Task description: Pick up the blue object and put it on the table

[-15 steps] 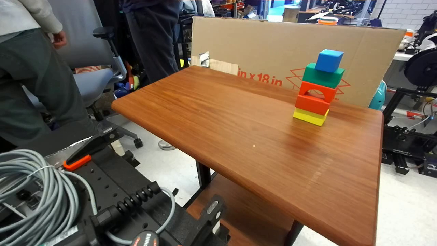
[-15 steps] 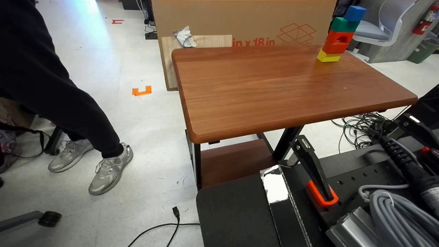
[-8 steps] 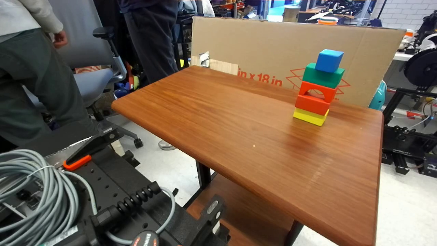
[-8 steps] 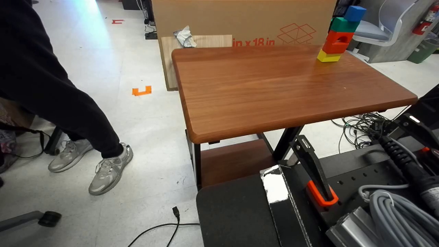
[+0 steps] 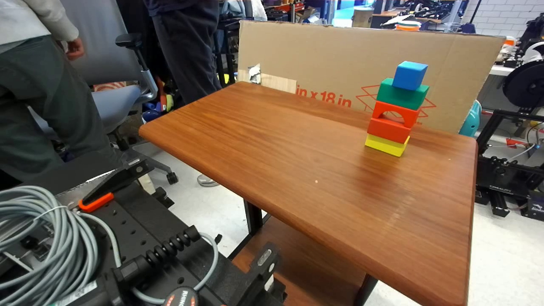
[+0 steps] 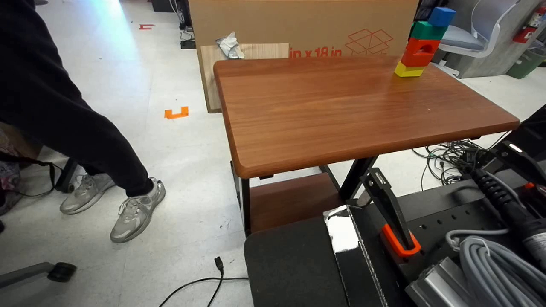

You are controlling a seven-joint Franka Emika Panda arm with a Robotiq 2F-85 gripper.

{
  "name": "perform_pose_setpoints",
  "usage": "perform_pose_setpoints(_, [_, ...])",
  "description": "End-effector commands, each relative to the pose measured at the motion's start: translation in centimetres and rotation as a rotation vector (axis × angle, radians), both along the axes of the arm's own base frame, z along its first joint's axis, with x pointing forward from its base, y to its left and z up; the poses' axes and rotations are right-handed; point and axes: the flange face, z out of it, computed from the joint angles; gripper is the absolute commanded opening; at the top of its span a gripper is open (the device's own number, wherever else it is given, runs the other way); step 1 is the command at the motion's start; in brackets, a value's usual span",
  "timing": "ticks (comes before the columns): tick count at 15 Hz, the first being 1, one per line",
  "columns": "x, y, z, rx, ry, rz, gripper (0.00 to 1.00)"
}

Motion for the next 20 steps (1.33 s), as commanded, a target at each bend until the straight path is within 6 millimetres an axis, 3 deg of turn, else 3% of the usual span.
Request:
perform_pose_setpoints(1, [2.6, -0.5, 1.2, -0.028, -0.088, -0.021, 1.00])
perform_pose_setpoints(13, [8.9, -1.4, 1.5, -0.028, -0.210, -0.052, 1.00])
perform_pose_setpoints(20, [14.3, -0.8, -2.3, -0.077, -0.186, -0.032, 1.00])
